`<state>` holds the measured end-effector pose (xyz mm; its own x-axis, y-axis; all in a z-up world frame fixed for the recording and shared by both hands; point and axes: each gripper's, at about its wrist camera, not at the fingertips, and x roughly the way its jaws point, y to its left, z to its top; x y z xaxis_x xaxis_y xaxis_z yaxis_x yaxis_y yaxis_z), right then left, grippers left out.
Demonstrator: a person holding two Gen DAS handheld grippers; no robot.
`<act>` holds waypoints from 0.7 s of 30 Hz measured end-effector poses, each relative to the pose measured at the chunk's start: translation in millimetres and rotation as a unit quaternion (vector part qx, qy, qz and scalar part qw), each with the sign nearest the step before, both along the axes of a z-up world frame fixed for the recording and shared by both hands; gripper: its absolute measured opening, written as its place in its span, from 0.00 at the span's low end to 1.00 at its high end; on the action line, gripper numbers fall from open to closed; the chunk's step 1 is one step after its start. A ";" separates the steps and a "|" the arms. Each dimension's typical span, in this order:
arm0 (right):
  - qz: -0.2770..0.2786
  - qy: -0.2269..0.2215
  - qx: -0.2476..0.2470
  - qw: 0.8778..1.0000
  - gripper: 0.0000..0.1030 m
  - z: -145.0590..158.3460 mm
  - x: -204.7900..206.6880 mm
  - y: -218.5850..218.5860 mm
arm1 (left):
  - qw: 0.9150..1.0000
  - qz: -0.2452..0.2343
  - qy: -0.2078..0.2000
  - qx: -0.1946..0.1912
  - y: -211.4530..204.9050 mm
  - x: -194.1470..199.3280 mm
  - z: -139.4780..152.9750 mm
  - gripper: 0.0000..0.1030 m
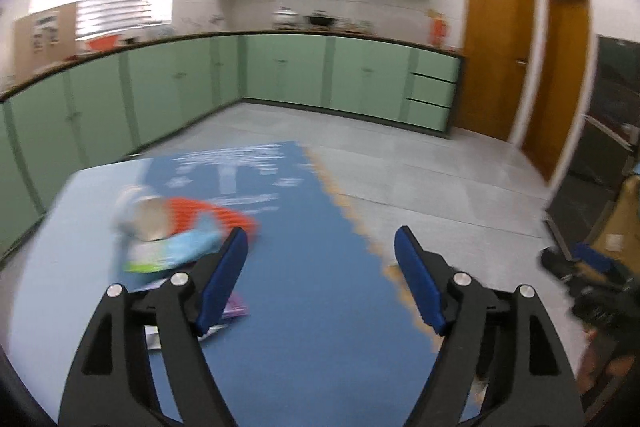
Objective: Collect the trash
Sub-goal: 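Move both tools back to the table and grasp the snack wrappers with the right tool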
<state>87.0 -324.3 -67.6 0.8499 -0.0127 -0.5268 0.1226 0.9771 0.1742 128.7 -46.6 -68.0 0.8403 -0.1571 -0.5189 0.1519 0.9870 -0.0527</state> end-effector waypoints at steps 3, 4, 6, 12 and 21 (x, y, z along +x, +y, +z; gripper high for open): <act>0.024 -0.005 0.005 1.000 0.94 1.3 6.8 24.6 | 0.999 0.050 -0.005 0.018 39.8 -7.7 0.4 0.72; 0.031 -0.005 0.007 0.999 0.94 0.2 9.2 30.6 | 0.998 0.063 -0.006 0.024 51.3 -9.9 0.9 0.72; 0.050 -0.003 0.009 0.999 0.94 -2.2 16.3 48.7 | 0.994 0.100 -0.007 0.041 79.1 -17.0 -2.0 0.72; 0.128 0.001 0.005 0.992 0.94 -10.5 40.3 129.6 | 0.986 0.162 0.007 0.048 136.2 -26.5 -7.8 0.72; 0.220 0.026 -0.021 0.975 0.90 -28.8 69.0 231.5 | 0.981 0.188 0.010 0.040 178.0 -33.6 -13.3 0.72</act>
<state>156.1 -92.8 -96.5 0.7503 0.3251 -0.5756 -0.3024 0.9431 0.1385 95.2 131.4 -81.3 0.8206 0.2034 -0.5340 -0.2237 0.9743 0.0273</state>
